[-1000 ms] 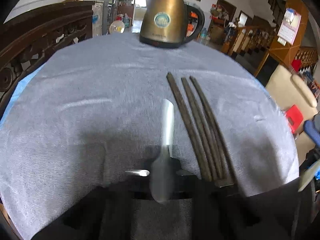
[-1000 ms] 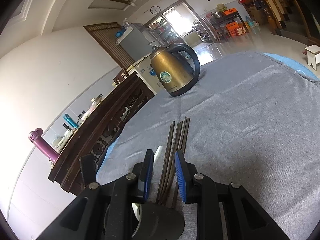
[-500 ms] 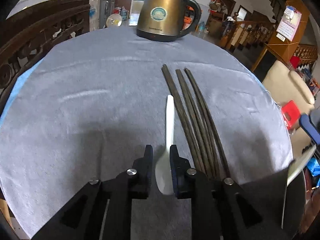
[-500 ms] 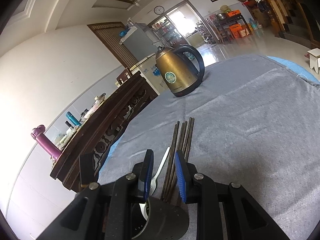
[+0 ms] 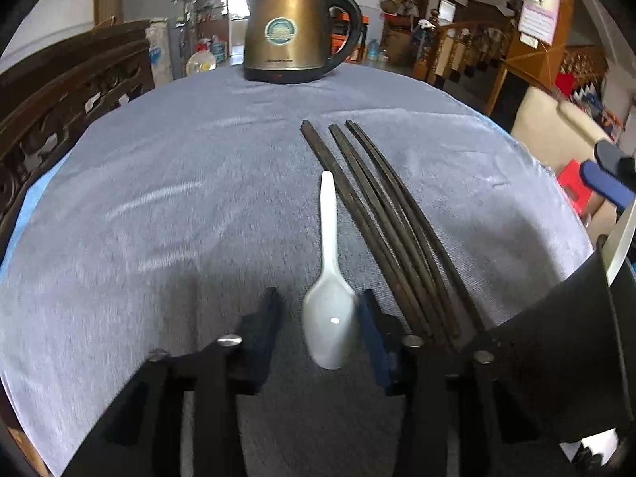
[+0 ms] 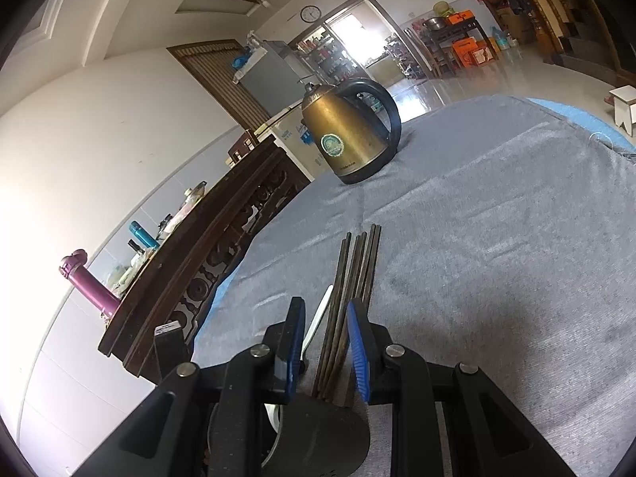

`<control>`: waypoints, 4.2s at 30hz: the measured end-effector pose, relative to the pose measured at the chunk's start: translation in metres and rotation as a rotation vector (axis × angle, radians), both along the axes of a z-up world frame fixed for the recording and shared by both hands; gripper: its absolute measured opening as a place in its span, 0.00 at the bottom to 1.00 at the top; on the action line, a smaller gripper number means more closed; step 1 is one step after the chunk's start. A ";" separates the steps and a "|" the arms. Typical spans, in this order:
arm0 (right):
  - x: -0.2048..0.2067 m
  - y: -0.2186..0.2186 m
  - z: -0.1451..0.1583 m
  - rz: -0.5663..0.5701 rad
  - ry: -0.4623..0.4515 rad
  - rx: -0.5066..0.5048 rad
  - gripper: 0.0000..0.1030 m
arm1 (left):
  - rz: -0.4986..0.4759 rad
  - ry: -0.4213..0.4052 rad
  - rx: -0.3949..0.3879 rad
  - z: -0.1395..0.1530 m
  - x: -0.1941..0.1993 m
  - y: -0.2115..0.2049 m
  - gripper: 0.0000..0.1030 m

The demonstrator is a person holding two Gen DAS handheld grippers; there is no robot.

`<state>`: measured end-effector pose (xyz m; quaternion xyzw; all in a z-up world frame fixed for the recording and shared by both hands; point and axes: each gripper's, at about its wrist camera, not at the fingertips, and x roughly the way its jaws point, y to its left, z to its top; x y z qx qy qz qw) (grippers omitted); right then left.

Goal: Organize utensils
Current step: 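Lift the spoon with the left gripper and carry it over the cup, then open the left gripper to drop the spoon into the cup, then withdraw, then move the left gripper down to the dark chopsticks on the cloth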

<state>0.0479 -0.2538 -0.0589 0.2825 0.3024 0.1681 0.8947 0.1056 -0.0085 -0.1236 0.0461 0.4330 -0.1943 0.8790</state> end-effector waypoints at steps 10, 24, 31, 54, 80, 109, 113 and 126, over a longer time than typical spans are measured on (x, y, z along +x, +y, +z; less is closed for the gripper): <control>0.000 0.002 0.002 0.003 -0.004 -0.004 0.25 | 0.047 -0.001 -0.115 0.018 -0.001 0.024 0.28; -0.011 0.008 0.016 0.012 -0.040 -0.008 0.25 | 0.035 -0.137 -0.307 0.100 -0.058 0.016 0.28; -0.018 0.007 0.022 0.015 -0.058 -0.011 0.25 | 0.057 -0.113 -0.348 0.093 -0.082 -0.014 0.28; -0.024 -0.007 0.024 0.000 -0.069 0.018 0.25 | -0.458 0.045 0.203 0.159 -0.143 0.015 0.28; -0.027 -0.033 0.016 -0.029 -0.059 0.095 0.25 | -0.762 0.247 0.666 0.161 -0.096 -0.075 0.29; 0.070 -0.001 -0.016 0.054 0.166 -0.068 0.25 | 0.187 0.078 -0.016 0.106 0.064 0.055 0.38; 0.115 0.011 -0.031 0.080 0.216 -0.142 0.25 | 0.169 0.051 0.056 0.084 0.087 0.028 0.38; 0.206 0.030 -0.063 0.110 0.310 -0.233 0.25 | 0.110 0.116 0.080 0.023 0.152 -0.027 0.38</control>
